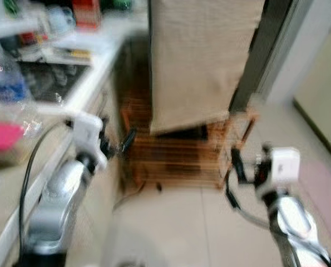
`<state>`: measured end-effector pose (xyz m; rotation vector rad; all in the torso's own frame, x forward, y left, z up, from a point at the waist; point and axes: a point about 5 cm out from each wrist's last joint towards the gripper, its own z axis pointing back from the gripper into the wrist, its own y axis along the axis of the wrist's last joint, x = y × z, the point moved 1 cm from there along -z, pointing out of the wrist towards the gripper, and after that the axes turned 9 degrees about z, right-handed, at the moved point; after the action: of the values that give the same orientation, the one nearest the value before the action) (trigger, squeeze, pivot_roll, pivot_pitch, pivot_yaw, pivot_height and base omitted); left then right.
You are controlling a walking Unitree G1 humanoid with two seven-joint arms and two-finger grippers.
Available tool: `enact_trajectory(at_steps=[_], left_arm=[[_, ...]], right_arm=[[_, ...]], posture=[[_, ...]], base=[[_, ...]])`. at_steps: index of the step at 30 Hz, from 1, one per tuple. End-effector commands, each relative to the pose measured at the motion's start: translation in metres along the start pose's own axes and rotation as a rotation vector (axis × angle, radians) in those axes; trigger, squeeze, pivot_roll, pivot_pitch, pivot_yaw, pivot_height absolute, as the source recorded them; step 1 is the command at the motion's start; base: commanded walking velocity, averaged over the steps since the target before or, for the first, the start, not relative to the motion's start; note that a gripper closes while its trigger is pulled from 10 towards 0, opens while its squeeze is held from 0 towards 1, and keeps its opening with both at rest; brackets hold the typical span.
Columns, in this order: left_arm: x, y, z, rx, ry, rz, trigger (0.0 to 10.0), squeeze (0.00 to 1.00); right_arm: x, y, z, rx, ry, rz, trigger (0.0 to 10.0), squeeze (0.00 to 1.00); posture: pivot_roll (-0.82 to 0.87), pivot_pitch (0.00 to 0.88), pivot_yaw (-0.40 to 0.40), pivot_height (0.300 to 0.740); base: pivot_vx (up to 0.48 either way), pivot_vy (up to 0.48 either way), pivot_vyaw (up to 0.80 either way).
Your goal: Restocking fridge
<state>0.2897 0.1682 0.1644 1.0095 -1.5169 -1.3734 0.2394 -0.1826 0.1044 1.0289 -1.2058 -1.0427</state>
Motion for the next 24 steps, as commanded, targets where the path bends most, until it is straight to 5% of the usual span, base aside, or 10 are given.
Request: enact_trajectory(at_steps=[1,7,24], left_arm=[[-0.002,0.003,-0.004,0.015,0.036,-0.004,10.0,0.00],[0.007,0.006,-0.009,0.029,0.003,0.019,10.0,0.00],[0.014,0.007,-0.016,0.044,-0.010,0.009,10.0,0.00]], right_arm=[[-0.001,0.022,-0.006,0.080,-0.002,0.025,10.0,0.00],[0.004,0.040,-0.013,0.137,-0.038,0.019,10.0,0.00],[0.005,0.051,-0.020,0.165,-0.048,-0.015,10.0,0.00]], posture=[[-0.01,0.000,-0.030,0.740],[-0.01,0.000,-0.028,0.740],[-0.01,0.000,-0.037,0.740]], base=[[0.000,0.000,0.00],[0.141,0.000,0.58],[0.301,0.000,0.00]])
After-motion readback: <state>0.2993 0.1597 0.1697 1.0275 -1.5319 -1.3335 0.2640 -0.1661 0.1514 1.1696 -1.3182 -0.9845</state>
